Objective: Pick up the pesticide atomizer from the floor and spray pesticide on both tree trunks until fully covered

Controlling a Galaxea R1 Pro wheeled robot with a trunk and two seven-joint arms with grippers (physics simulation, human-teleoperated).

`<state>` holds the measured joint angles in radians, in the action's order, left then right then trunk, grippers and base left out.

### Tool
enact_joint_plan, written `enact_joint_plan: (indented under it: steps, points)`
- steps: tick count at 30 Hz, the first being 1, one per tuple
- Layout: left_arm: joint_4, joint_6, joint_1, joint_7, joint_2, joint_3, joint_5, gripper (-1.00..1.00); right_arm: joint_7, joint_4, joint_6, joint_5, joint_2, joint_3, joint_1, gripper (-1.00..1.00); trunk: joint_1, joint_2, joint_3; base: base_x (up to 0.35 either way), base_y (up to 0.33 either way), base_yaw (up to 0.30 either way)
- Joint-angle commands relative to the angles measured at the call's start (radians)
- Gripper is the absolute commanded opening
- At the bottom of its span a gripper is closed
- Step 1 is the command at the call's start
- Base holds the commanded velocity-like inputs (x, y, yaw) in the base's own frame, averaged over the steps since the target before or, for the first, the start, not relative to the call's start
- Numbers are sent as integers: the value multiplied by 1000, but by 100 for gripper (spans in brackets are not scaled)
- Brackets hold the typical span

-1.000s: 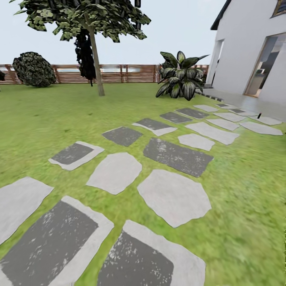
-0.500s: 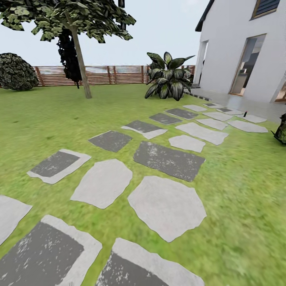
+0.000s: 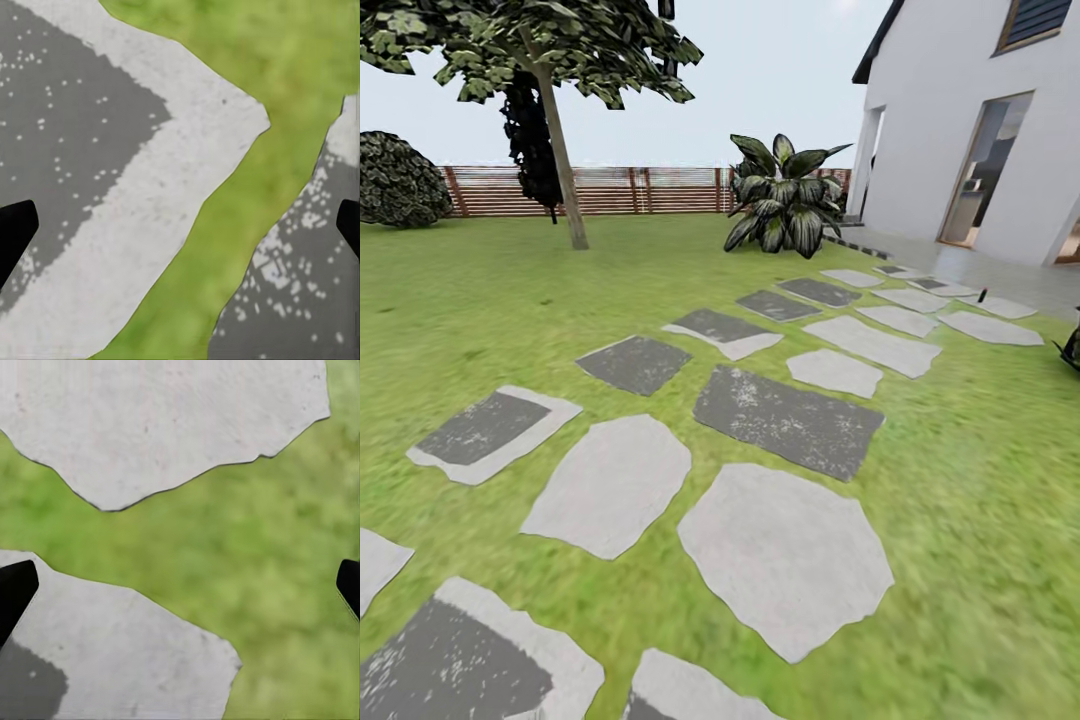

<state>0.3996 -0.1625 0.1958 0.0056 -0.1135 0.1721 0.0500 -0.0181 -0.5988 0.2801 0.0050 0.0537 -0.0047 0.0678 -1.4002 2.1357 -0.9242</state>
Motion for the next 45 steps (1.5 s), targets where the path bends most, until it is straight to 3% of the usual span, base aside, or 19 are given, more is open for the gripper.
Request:
enact_joint_plan:
  steps: [1, 28, 45]
  points:
    - [-1, -3, 1, 1, 0, 0, 5, 100, -2, 1, 3, 1, 0, 0, 1, 100, 0, 0, -1, 335, 0, 0]
    - [-1, -3, 1, 1, 0, 0, 5, 100, -3, 1, 4, 0, 0, 0, 0, 100, 0, 0, -1, 335, 0, -2]
    - [0, -3, 1, 1, 0, 0, 5, 100, -3, 1, 4, 0, 0, 0, 1, 100, 0, 0, -1, 335, 0, -221]
